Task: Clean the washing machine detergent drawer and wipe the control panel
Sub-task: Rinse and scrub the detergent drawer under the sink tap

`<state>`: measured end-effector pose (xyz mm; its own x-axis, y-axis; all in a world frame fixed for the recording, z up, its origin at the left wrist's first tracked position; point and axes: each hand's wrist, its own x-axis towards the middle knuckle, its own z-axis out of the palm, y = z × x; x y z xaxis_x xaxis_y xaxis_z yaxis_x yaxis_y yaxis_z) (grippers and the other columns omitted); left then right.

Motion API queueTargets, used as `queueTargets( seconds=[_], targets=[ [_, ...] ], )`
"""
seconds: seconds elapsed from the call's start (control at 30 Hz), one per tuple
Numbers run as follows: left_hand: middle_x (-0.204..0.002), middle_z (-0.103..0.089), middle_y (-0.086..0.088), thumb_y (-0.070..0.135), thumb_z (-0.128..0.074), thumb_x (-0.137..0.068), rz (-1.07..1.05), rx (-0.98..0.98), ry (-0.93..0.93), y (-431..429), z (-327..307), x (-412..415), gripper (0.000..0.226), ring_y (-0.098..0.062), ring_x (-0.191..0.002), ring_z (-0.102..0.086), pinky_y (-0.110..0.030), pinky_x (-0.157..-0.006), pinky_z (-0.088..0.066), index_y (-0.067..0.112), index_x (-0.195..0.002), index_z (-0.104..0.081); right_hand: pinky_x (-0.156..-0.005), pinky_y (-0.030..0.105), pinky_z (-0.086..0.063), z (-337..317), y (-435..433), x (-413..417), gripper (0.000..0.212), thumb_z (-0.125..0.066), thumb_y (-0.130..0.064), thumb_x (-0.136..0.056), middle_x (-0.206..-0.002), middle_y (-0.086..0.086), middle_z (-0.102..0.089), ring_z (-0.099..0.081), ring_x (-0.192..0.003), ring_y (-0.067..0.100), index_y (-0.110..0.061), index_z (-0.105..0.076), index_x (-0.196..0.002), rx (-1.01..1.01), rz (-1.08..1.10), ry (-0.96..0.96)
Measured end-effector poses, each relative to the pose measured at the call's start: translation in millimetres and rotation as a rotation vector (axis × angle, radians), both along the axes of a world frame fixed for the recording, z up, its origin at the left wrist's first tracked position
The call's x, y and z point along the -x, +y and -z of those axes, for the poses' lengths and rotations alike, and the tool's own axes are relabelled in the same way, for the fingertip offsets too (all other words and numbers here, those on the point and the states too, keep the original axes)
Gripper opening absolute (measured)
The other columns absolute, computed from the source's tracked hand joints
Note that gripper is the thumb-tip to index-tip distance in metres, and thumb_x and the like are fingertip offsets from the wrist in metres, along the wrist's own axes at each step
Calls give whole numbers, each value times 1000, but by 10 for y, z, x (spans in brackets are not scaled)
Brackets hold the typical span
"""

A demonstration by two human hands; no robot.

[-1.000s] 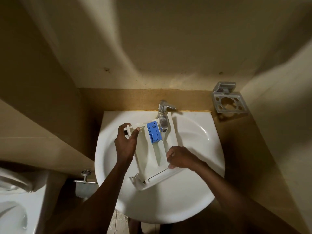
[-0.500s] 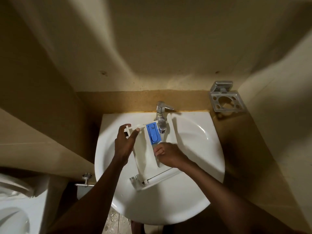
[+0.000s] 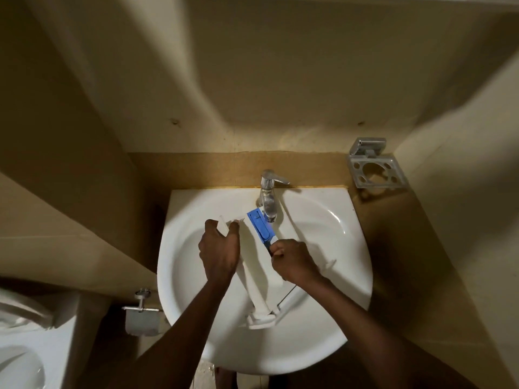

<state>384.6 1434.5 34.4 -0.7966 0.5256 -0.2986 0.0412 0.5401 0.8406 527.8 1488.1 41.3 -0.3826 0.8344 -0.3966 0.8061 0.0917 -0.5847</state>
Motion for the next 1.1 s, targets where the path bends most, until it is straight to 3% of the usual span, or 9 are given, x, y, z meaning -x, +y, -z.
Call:
queueTargets(
  seconds=[0.17, 0.33, 0.5, 0.57, 0.67, 0.77, 0.9, 1.0, 1.1],
  targets=[
    [-87, -61, -3, 47, -61, -85, -65, -49, -164, 22, 107, -67, 37, -34, -93, -62, -51, -88, -54, 16, -105, -55, -76, 26, -44, -16, 96, -54, 27, -40, -5, -87, -106, 13, -64, -58, -105, 31, -5, -62, -102, 104, -180, -138],
    [-77, -55, -4, 45, -65, -88, -72, -112, -118, -18, 142, -32, 36, -28, -76, -54, -38, -72, -45, 12, -94, -50, -75, 28, -49, -45, 41, -7, 35, -40, -4, -88, -108, 12, -65, -60, -95, 28, -11, -61, -116, 114, -169, -75],
    [-91, -64, -8, 44, -66, -89, -45, -109, -117, -39, 161, 22, 40, -26, -80, -60, -38, -77, -50, 11, -109, -55, -63, 23, -40, -32, 27, -31, 22, -41, -6, -86, -106, 11, -61, -51, -83, 22, -6, -57, -101, 202, -331, -235],
    [-91, -65, -7, 44, -66, -89, -50, -122, -130, -49, 171, -7, 37, -27, -82, -62, -39, -77, -52, 12, -106, -56, -60, 24, -41, -77, 37, 45, 26, -41, -6, -87, -103, 11, -58, -51, -76, 20, -6, -52, -110, 192, -276, -180],
    [-89, -64, -5, 42, -64, -91, -37, -119, -82, -38, 156, 22, 36, -27, -83, -62, -37, -74, -51, 11, -105, -54, -65, 24, -39, -111, -3, 70, 45, -41, -5, -88, -103, 9, -51, -49, -77, 13, -8, -38, -133, 215, -366, -167],
    [-93, -64, -8, 44, -64, -90, -5, -119, -46, -51, 156, 96, 39, -28, -86, -61, -40, -78, -52, 11, -108, -54, -77, 28, -43, -103, 77, -21, 37, -40, -6, -88, -115, 10, -60, -57, -100, 22, -9, -55, -122, 251, -489, -272],
    [-93, -64, -4, 43, -63, -92, 26, -136, -63, -55, 151, 107, 35, -28, -90, -64, -44, -80, -56, 15, -111, -53, -93, 28, -45, -55, 128, -75, 52, -45, -13, -85, -134, 1, -52, -51, -124, 24, -20, -49, -136, 252, -337, -255],
    [-91, -62, 2, 40, -63, -92, 46, -154, -83, -36, 144, 147, 31, -27, -92, -64, -47, -80, -56, 16, -109, -52, -83, 20, -47, -33, 142, -112, 35, -46, -10, -86, -117, -3, -65, -60, -107, 16, -18, -66, -115, 213, -285, -152],
    [-91, -62, 4, 41, -62, -93, 73, -149, -119, -18, 146, 188, 27, -28, -92, -65, -50, -80, -57, 21, -106, -51, -80, 21, -48, -15, 289, -273, 22, -56, -16, -86, -109, -5, -63, -61, -100, 15, -23, -64, -106, -92, -23, 22]
  ],
)
